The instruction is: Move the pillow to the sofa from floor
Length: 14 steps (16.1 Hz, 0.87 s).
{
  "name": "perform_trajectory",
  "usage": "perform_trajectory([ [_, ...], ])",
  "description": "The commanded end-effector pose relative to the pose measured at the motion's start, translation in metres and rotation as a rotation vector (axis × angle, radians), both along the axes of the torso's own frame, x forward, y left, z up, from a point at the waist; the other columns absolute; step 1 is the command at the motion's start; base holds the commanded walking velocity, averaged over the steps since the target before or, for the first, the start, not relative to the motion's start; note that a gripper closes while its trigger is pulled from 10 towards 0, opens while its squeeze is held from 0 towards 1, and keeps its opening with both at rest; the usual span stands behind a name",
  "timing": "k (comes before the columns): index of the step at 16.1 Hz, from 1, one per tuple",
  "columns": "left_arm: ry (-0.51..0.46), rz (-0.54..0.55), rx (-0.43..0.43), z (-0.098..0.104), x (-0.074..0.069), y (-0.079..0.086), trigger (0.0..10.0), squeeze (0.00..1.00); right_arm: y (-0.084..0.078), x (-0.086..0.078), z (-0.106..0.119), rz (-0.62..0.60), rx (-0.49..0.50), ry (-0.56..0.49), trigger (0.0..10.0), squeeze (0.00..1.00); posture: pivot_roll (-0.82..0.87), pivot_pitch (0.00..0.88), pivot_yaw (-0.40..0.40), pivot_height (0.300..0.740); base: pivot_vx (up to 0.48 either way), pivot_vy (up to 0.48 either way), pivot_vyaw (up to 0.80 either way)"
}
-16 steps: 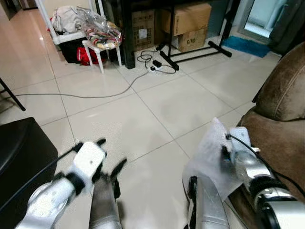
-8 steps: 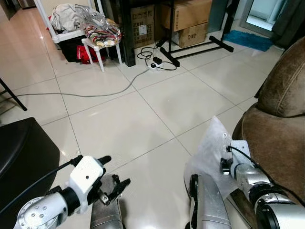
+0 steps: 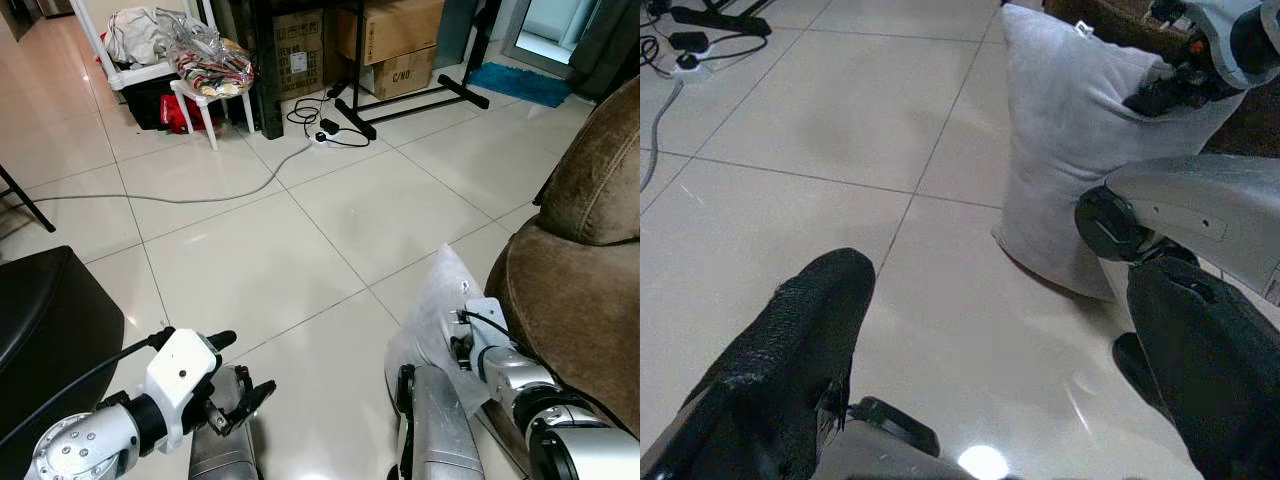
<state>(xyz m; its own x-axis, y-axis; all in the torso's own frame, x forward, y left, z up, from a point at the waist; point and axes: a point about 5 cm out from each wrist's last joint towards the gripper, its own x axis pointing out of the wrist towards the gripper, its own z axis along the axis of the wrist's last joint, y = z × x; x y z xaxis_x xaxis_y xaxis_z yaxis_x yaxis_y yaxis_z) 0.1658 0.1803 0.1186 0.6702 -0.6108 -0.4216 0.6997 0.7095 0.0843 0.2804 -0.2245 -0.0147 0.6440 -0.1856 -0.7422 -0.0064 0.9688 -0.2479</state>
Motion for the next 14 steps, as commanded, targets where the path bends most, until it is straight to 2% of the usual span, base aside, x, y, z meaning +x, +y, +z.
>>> perform_trajectory([
  [1,-0.002,-0.005,0.014,0.002,0.002,0.002,10.0,0.00,0.008,-0.005,-0.007,0.021,0.018,0.047,0.0,0.00,0.03,0.025,0.031,0.503,0.000,0.000,0.00],
  [14,0.007,-0.034,0.009,0.003,0.012,-0.001,10.0,0.00,0.022,-0.006,-0.011,0.012,0.038,0.032,0.0,0.00,0.01,0.000,0.044,0.503,0.000,0.000,0.00],
])
